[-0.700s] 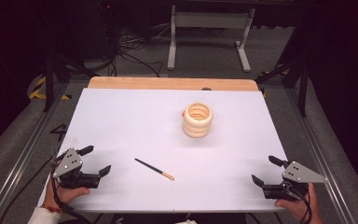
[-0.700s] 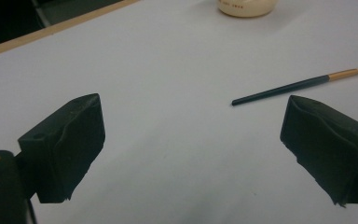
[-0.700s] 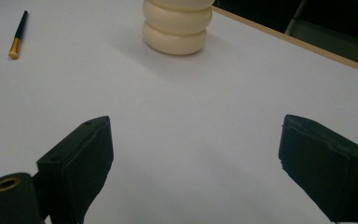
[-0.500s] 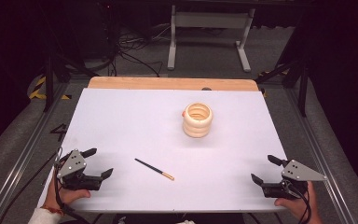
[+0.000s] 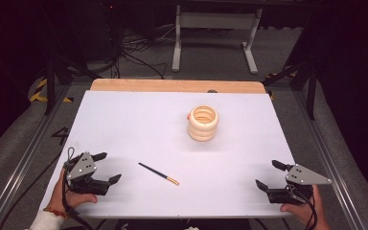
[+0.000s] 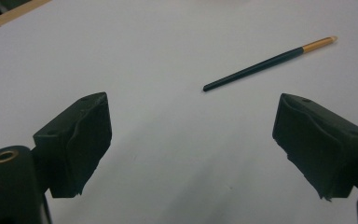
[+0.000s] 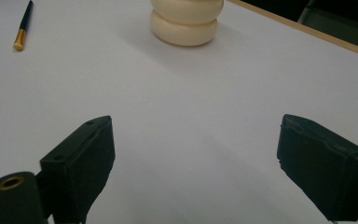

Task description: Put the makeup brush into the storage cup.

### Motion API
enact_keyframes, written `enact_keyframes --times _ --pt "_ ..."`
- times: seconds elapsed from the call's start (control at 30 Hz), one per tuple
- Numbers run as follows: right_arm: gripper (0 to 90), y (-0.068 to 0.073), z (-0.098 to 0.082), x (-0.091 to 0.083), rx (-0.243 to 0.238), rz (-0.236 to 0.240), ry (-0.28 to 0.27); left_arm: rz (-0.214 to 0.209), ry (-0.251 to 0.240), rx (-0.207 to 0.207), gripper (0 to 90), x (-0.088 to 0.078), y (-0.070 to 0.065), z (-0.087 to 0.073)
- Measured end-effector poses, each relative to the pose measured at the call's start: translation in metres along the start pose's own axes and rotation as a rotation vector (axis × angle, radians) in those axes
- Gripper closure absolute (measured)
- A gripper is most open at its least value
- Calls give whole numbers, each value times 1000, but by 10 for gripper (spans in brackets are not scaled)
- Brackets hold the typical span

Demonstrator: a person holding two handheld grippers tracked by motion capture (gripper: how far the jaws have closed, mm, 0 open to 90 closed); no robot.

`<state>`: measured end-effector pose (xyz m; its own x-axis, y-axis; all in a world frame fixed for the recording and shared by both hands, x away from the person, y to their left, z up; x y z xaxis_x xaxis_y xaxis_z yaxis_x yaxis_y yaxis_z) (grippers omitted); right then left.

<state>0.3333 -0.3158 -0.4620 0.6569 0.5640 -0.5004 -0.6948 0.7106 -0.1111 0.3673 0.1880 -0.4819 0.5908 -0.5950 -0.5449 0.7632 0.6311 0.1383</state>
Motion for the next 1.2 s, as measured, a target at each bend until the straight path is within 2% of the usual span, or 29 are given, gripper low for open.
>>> enact_keyframes --times 0.1,0.2,0.37,0.4,0.53,0.67,0.7,0.8,0.87,0.9,0.97,1.0,1.1,1.13,1.17,1.2 --pt "120 1 -2 3 4 10 11 -41 24 31 150 7 -4 9" --pt "121 1 -3 4 4 12 19 -78 61 91 177 14 -10 18" --pt "124 2 -4 5 0 16 30 -165 135 206 220 33 -26 37" --pt "124 2 -4 5 0 16 30 -165 135 206 232 33 -26 37" --pt "126 3 -5 5 -1 21 41 -213 197 290 262 54 -39 45" --pt "127 3 -6 5 -1 21 45 -239 229 333 311 64 -48 50" --pt "129 3 -6 5 0 22 46 -251 233 343 348 67 -51 52" --pt "129 4 -7 4 -2 20 50 -298 262 389 377 77 -63 58" --pt "130 3 -8 4 0 19 53 -314 278 401 424 79 -66 59" --pt "130 3 -8 4 1 19 54 -310 297 438 436 84 -69 61" --pt "131 3 -8 4 1 20 55 -320 301 444 459 85 -71 62" --pt "131 4 -8 4 0 22 56 -339 319 456 459 87 -74 63" --pt "132 5 -9 5 -3 24 67 -351 371 532 499 93 -78 65" --pt "131 4 -10 5 -3 23 70 -365 375 527 500 95 -80 66" --pt "131 5 -10 5 -2 24 72 -372 401 556 528 99 -82 67" --pt "132 4 -10 5 -3 23 73 -372 401 556 541 99 -82 67"
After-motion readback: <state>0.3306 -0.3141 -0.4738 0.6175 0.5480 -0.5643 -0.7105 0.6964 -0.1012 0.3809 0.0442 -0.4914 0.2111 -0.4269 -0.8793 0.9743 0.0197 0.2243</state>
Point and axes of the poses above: each handheld gripper's, and its own axes: x roughly forward along the jaws, z roughly out of its top, y roughly to its left, the point moved 8 cm from there along x, roughly forward along the jaws, and after that the axes turned 4 degrees about z, right-handed, at the moved point
